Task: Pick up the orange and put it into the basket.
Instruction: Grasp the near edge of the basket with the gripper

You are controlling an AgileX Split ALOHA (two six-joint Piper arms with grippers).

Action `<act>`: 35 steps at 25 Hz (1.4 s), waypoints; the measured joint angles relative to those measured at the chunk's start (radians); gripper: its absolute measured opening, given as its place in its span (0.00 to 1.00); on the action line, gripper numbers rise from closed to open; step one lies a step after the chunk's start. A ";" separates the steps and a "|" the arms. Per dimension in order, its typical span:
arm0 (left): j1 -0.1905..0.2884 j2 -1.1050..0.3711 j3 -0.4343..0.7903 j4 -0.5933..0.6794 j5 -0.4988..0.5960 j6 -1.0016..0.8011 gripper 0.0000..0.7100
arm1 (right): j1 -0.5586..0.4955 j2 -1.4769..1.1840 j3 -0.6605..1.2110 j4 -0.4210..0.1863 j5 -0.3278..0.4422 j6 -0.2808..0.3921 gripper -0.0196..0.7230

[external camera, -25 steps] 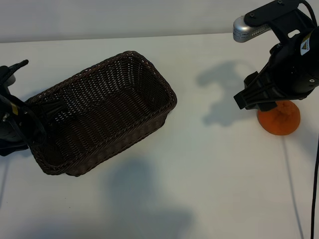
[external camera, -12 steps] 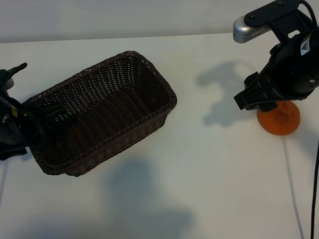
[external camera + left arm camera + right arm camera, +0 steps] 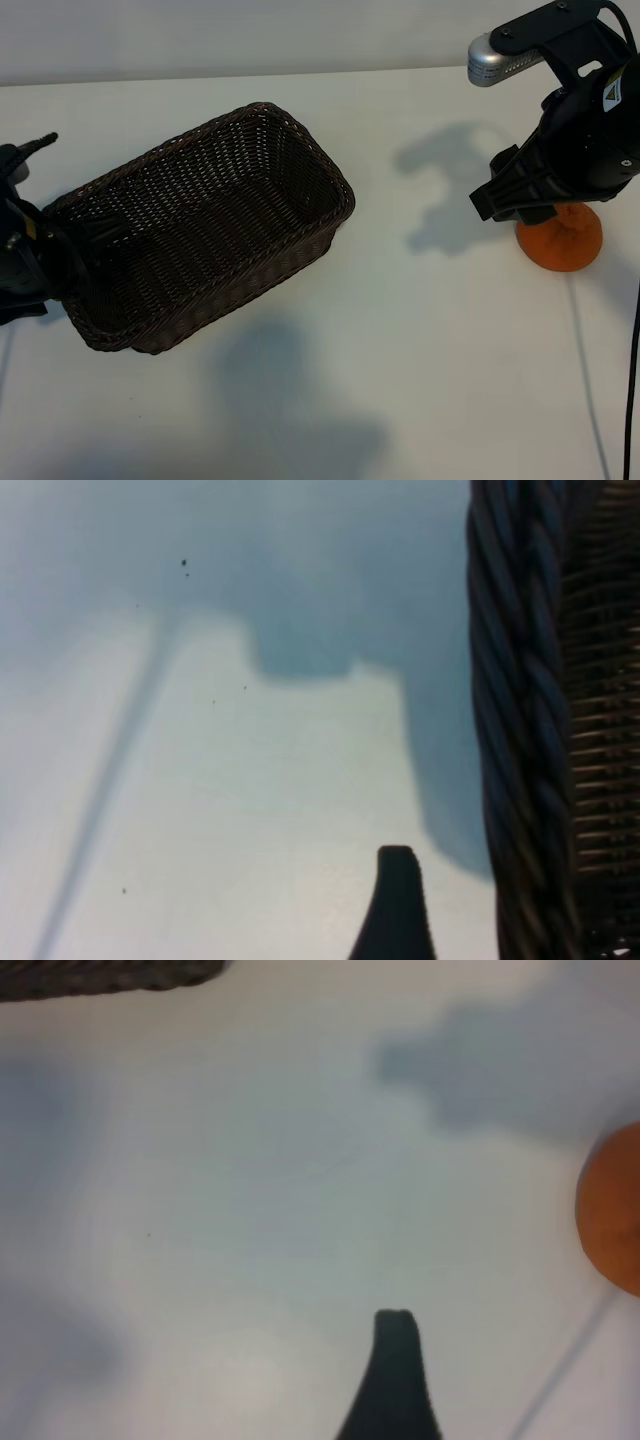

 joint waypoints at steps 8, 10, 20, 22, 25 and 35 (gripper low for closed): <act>0.000 0.051 0.000 0.001 -0.020 0.000 0.83 | 0.000 0.000 0.000 0.000 0.000 0.000 0.78; 0.000 0.059 0.000 0.001 -0.033 0.000 0.83 | 0.000 0.000 0.000 0.000 0.000 0.000 0.78; 0.000 0.138 0.000 -0.042 -0.089 0.002 0.83 | 0.000 0.000 0.000 0.000 0.000 0.001 0.78; 0.000 0.148 0.000 -0.044 -0.100 0.002 0.83 | 0.000 0.000 0.000 0.001 0.000 0.001 0.78; 0.000 0.173 0.000 -0.046 -0.107 0.002 0.83 | 0.000 0.000 0.000 0.001 0.000 0.001 0.78; 0.000 0.220 0.000 -0.053 -0.143 0.002 0.83 | 0.000 0.000 0.000 0.002 0.003 0.001 0.78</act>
